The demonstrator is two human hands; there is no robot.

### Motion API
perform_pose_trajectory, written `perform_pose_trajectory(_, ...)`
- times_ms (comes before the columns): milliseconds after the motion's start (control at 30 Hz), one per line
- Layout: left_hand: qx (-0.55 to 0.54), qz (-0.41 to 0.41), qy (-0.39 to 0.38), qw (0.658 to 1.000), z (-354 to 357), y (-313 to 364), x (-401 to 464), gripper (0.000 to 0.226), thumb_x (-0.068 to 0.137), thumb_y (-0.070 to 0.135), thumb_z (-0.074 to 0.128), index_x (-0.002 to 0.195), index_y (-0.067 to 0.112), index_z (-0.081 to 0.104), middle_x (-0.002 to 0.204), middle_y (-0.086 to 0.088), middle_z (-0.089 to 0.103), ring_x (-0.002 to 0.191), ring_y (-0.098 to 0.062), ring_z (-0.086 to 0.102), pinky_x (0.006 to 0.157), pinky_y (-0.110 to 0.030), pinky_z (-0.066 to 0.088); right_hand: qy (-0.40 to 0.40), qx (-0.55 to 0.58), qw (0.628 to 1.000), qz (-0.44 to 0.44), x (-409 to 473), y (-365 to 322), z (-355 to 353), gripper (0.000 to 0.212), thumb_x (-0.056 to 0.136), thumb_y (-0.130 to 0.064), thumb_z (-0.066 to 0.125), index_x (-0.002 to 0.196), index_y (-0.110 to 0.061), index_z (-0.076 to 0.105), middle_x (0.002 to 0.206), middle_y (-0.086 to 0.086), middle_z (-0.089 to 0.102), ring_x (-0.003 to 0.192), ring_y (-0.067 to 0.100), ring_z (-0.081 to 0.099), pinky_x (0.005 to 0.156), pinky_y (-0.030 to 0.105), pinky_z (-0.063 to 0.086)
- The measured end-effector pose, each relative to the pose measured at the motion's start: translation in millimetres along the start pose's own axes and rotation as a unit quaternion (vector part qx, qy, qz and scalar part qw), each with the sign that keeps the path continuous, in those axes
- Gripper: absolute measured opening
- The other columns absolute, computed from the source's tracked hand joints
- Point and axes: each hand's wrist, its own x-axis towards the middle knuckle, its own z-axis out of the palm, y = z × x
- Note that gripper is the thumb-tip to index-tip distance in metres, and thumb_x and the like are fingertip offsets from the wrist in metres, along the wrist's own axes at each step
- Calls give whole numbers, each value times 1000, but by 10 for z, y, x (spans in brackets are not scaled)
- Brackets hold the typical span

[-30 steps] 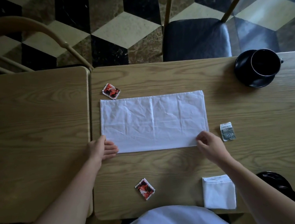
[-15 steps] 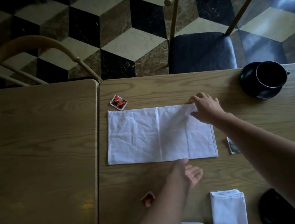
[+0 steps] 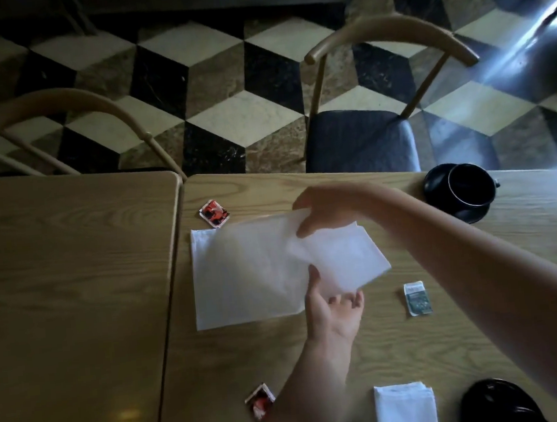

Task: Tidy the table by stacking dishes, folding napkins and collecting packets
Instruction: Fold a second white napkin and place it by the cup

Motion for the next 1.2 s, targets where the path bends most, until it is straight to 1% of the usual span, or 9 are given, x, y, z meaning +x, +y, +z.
perform_pose_trajectory(200, 24, 77, -175, 981, 473, 419, -309, 31, 73, 16, 77, 104, 15, 71, 104, -6, 75, 111, -24, 62, 95, -39, 48, 229, 89, 969, -41, -630, -270, -502, 24, 87, -37, 73, 99, -17, 68, 82, -5, 62, 73, 15, 56, 58, 25, 39)
perform_pose_trajectory(333, 176, 134, -190, 956, 418, 728, -555, 33, 84, 9, 68, 116, 18, 67, 115, -3, 73, 113, -21, 64, 92, -32, 48, 317, 388, 865, -5, -1013, 64, -230, 18, 84, -36, 76, 99, -27, 74, 84, -9, 75, 76, 9, 70, 63, 20, 51)
perform_pose_trajectory(467, 327, 175, -124, 920, -156, 867, -606, 32, 90, 7, 62, 122, 5, 61, 104, -15, 66, 84, -25, 68, 69, -32, 57, 332, 568, 749, 81, -991, 369, 805, 27, 87, -30, 71, 105, -11, 76, 85, 5, 79, 75, 21, 75, 68, 31, 58)
perform_pose_trajectory(567, 379, 161, -26, 911, -729, 902, -566, 31, 89, -4, 57, 120, -9, 60, 111, -30, 63, 90, -36, 63, 94, -57, 50, 277, 647, 686, 184, -836, 371, 1767, 18, 90, -13, 68, 98, 3, 74, 73, 8, 77, 61, 19, 73, 56, 25, 56)
perform_pose_trajectory(633, 417, 165, 48, 892, -1103, 956, -563, 29, 87, -8, 59, 116, -14, 60, 104, -29, 67, 86, -36, 65, 93, -58, 49, 224, 669, 662, 253, -829, 332, 2307, 11, 89, -9, 67, 90, 1, 72, 65, 7, 71, 54, 21, 66, 49, 23, 50)
perform_pose_trajectory(867, 524, 108, 115, 837, -1954, 1033, -698, 15, 91, 0, 60, 91, 10, 48, 77, -14, 65, 48, -18, 64, 38, -22, 43, 169, 695, 616, 331, -1098, 173, 3317, 5, 89, -3, 63, 87, -2, 67, 59, 12, 62, 42, 20, 59, 41, 22, 49)
perform_pose_trajectory(967, 582, 107, 100, 800, -2119, 997, -799, 20, 90, -2, 61, 103, 7, 48, 68, -15, 70, 43, -16, 62, 38, -21, 43, 175, 679, 627, 339, -1228, 179, 3520, 8, 92, -9, 65, 86, -4, 68, 64, 10, 63, 44, 19, 60, 41, 20, 44)
perform_pose_trajectory(1100, 630, 132, 83, 761, -2171, 937, -996, 81, 86, -7, 64, 150, 17, 21, 119, -28, 63, 53, -26, 67, 42, -26, 48, 164, 656, 656, 336, -1381, 206, 3599, 12, 87, -8, 70, 78, -7, 61, 66, 9, 56, 45, 17, 60, 43, 24, 49)
perform_pose_trajectory(1200, 666, 179, 22, 724, -2104, 943, -1145, 84, 83, -11, 65, 142, 39, 32, 97, -27, 71, 56, -21, 68, 49, -26, 53, 201, 656, 649, 327, -1500, 183, 3484, 19, 84, -6, 73, 91, -10, 55, 80, 13, 65, 53, 22, 66, 45, 27, 53)
